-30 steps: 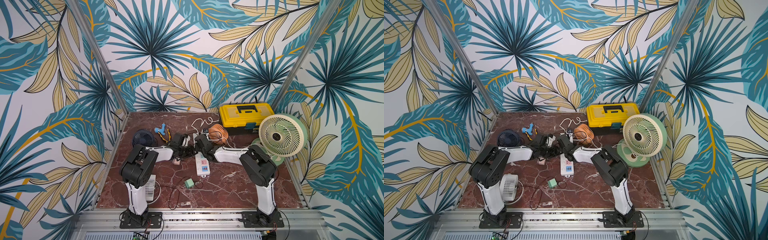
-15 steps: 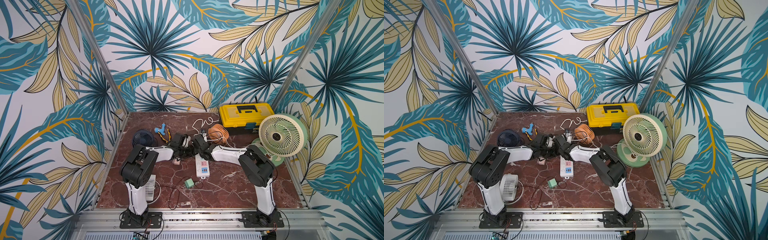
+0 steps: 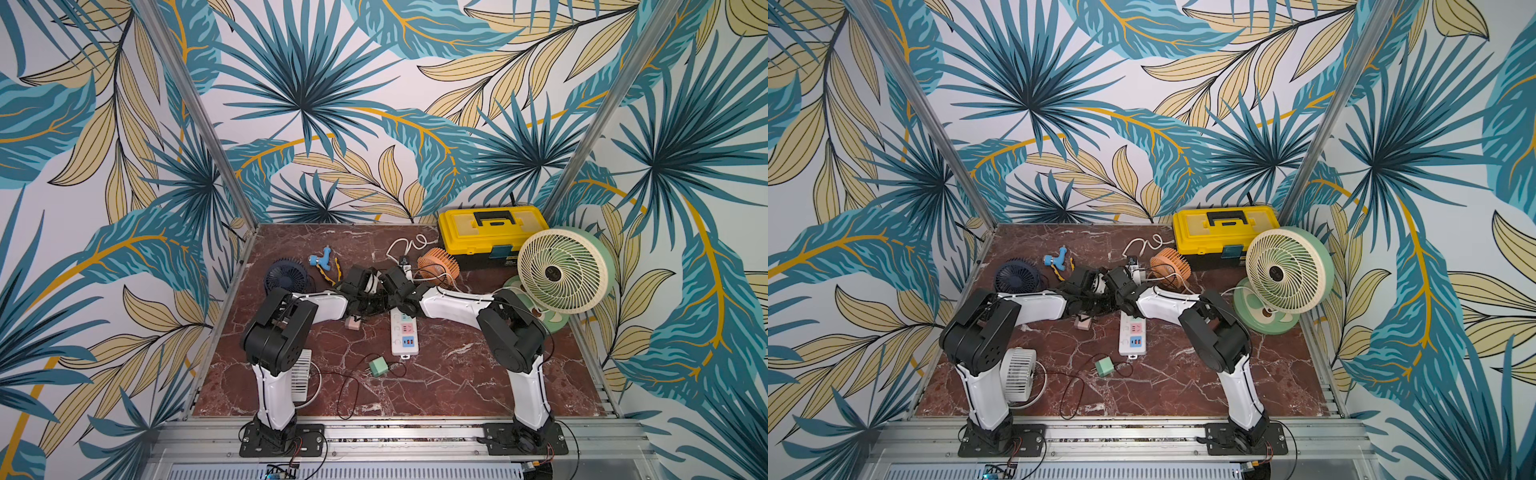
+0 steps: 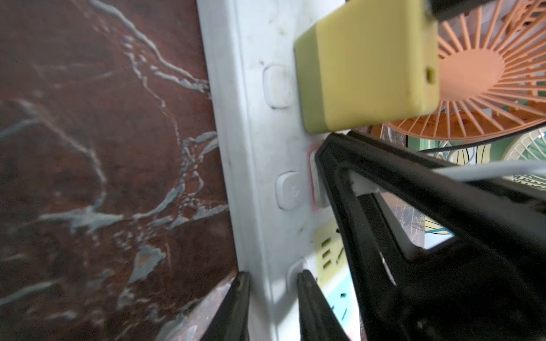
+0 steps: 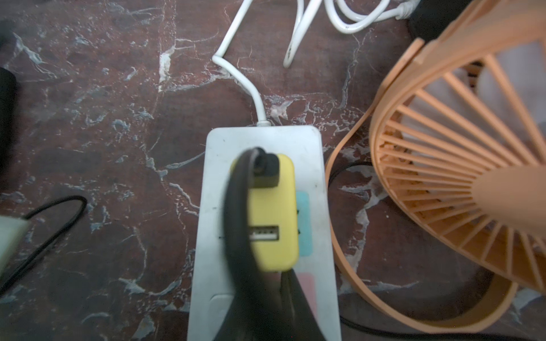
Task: Unplug the desk fan from the power strip
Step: Remove the plug from the socket.
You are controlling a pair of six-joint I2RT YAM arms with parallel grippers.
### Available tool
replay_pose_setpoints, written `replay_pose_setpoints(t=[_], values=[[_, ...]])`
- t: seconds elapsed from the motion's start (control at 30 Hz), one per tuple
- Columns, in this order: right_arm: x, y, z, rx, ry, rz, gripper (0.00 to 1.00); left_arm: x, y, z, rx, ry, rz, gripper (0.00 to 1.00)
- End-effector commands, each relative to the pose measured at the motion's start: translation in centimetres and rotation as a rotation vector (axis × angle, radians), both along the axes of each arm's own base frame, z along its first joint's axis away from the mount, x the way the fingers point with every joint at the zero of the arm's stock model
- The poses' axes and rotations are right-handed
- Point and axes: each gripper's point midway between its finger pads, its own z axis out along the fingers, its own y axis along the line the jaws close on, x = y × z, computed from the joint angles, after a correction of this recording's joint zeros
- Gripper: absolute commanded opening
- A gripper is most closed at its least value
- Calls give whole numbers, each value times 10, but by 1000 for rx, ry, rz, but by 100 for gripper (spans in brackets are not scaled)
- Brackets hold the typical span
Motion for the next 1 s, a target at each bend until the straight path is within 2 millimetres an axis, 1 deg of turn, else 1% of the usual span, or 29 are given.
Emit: replay_pose_setpoints(t=[0.0,0.07,0.13,0.17,0.2,0.23,0.3,0.33,0.37,0.5,0.63,0.67,0.77,0.83,0.97], values=[[-18,19,10,-116,6,55,0,-12,14,-39,115,86,23,32],[-18,17,7,-81,14,53,0,-12,14,-38,117,85,24,32],[-21,21,4,13,23,63,0,-12,15,-38,119,85,24,32],[-13,14,5,78,27,43,0,-12,15,-38,119,86,23,32],[-10,15,6,136,22,39,0,-12,15,-38,120,85,23,32],[-9,16,7,158,22,36,0,-13,15,-39,124,86,23,32],[-6,19,11,128,17,33,0,-13,15,-38,124,83,22,32],[-9,15,7,77,39,30,0,-13,14,-36,120,82,18,32],[-10,14,4,61,45,27,0,-14,12,-35,109,82,12,32],[-11,14,-6,109,65,19,0,-22,4,-25,25,101,8,32],[-13,10,-14,131,86,3,0,-29,1,-5,-72,58,22,31],[-9,12,-11,157,71,1,0,-31,3,2,-80,32,20,30],[-8,12,-14,182,74,-3,0,-35,8,23,-75,-56,6,30],[-8,12,-13,183,73,-2,0,-35,8,35,-82,-103,-11,29],[-8,12,-13,185,74,0,0,-37,-3,51,-166,-127,-52,24]])
